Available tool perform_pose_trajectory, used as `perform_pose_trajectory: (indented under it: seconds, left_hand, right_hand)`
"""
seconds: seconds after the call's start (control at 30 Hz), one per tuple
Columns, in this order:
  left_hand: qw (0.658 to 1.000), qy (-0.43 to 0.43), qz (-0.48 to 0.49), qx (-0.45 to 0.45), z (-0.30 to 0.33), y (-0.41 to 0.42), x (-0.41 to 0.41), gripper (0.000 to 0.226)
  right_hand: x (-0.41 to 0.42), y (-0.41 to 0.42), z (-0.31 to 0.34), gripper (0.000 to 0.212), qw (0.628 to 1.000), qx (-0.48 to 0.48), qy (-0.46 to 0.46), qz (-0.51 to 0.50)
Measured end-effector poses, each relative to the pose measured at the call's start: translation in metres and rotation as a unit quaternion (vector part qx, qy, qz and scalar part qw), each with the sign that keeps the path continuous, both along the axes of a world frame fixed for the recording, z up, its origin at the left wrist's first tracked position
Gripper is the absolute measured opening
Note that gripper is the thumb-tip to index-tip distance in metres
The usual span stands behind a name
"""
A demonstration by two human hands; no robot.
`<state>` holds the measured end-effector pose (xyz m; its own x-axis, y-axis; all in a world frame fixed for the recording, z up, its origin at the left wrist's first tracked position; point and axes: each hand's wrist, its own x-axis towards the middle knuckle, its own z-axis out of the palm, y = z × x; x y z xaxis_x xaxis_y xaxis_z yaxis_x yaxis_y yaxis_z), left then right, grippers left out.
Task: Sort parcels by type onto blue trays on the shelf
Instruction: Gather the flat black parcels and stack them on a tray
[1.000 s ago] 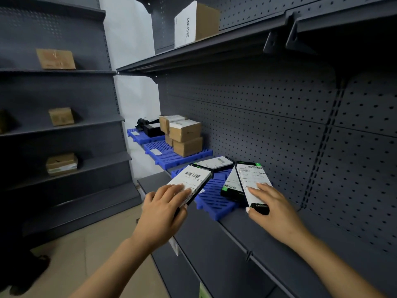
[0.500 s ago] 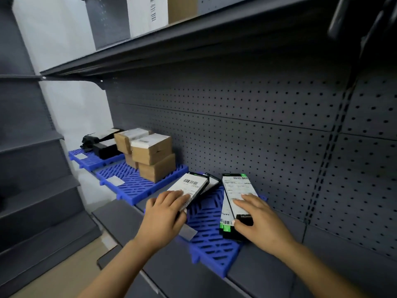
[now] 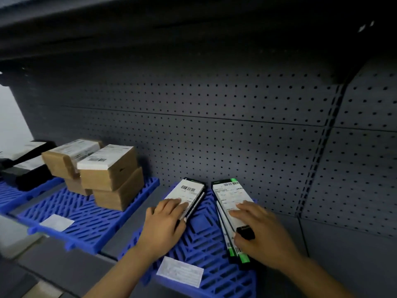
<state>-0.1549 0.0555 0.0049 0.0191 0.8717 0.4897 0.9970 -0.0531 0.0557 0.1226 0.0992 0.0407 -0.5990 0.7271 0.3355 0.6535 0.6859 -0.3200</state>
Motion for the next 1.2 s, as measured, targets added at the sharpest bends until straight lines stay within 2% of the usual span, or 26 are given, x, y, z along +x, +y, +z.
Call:
perform_pose_trajectory:
  seconds: [0.2,0.43,0.53,0.67,0.73,0.93,1.2]
  left_hand:
    - [1.000,-0.006,-0.020,0.019,-0.004,0.007,-0.004,0.042]
    - [1.000,-0.019,-0.023,0.007,-0.004,0.006,-0.005,0.045]
    - [0.999,-0.014,-0.029,-0.008,0.001,0.004,-0.005,0.050]
    - [0.999,-0.010,-0.021,-0.047,0.014,-0.002,-0.001,0.063]
    - [0.999,-0.005,-0.020,-0.036,0.023,-0.008,0.006,0.068]
    - [0.993,-0.013,-0.108,0.045,0.059,-0.036,0.059,0.060]
    - [0.974,-0.044,-0.211,0.072,0.065,-0.089,0.169,0.051]
  right_hand:
    - [-0.004,0.004,-0.012,0.052,0.997,0.062,0.031,-0.023]
    - [-0.005,0.005,-0.013,0.049,0.995,0.090,0.016,-0.030]
    - [-0.004,0.005,-0.012,0.052,0.996,0.083,0.002,-0.022]
    - [0.002,0.003,0.000,0.072,0.998,0.016,-0.055,0.004]
    - [0.008,-0.003,0.008,0.074,0.998,0.013,-0.062,0.010]
    - [0.045,-0.042,0.032,0.063,0.997,0.077,-0.016,0.015]
    - [0.153,-0.113,0.025,0.057,0.995,0.094,-0.023,-0.010]
